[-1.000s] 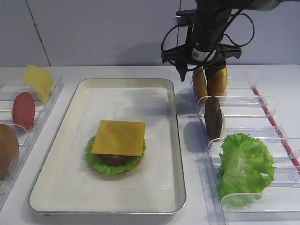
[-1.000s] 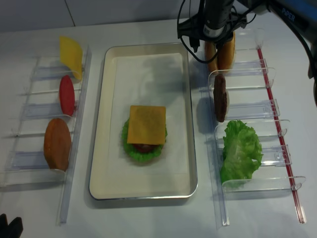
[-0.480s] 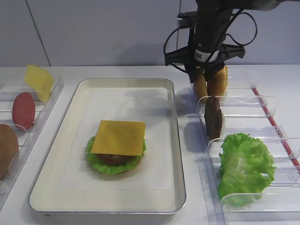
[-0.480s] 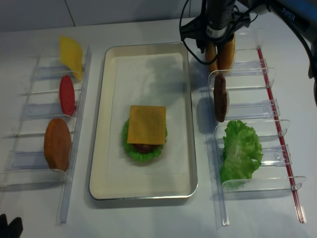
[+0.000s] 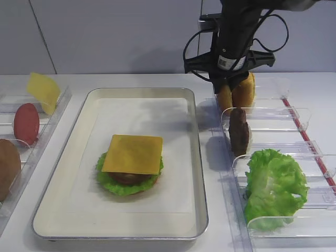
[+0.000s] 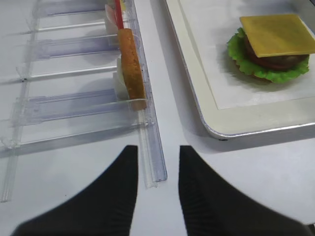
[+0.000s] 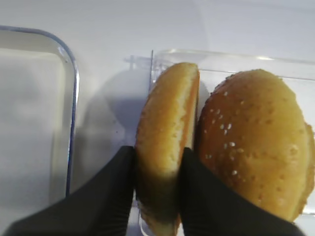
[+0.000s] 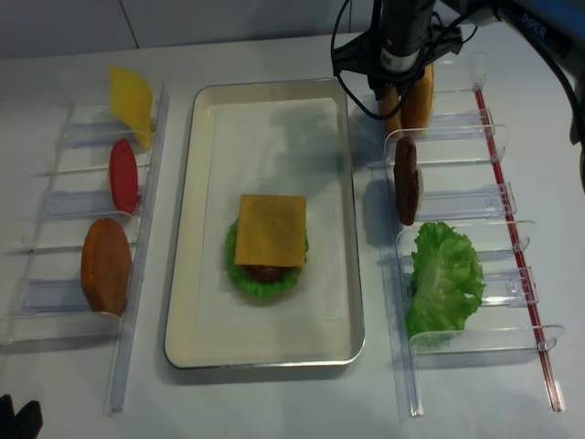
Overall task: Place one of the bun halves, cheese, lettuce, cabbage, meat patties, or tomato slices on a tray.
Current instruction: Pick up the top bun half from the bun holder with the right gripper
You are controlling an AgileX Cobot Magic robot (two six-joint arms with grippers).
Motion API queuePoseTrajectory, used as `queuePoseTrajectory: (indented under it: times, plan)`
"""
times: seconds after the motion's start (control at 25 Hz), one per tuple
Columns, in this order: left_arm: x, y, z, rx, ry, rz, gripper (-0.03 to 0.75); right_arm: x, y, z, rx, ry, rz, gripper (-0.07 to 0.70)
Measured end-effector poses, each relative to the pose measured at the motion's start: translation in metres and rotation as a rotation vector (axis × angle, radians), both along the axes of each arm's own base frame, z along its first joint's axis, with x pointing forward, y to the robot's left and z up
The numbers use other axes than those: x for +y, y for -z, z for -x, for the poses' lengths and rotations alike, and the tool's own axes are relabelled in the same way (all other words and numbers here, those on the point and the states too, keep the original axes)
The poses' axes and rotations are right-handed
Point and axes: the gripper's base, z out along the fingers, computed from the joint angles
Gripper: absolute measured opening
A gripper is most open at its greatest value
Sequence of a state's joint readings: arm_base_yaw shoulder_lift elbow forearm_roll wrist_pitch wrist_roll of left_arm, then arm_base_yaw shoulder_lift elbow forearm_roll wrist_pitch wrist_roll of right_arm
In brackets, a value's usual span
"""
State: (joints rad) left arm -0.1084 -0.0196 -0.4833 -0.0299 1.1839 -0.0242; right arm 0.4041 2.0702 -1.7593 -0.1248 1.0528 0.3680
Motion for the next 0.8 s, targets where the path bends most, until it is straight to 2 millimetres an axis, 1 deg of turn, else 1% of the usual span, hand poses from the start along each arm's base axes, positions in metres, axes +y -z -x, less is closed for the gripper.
queuePoseTrajectory:
  times: [0.24, 0.48, 0.8]
  plan:
    - [0.000, 0.000, 0.000, 0.000, 0.000, 0.000, 0.221, -0.001, -0.006, 0.004, 0.013, 0.005, 0.001, 0.214]
    - [0.000, 0.000, 0.000, 0.000, 0.000, 0.000, 0.222, -0.003, -0.021, 0.010, 0.010, 0.011, -0.022, 0.213]
    - [0.000, 0.000, 0.000, 0.000, 0.000, 0.000, 0.221, -0.003, -0.031, 0.015, 0.015, 0.016, -0.037, 0.213]
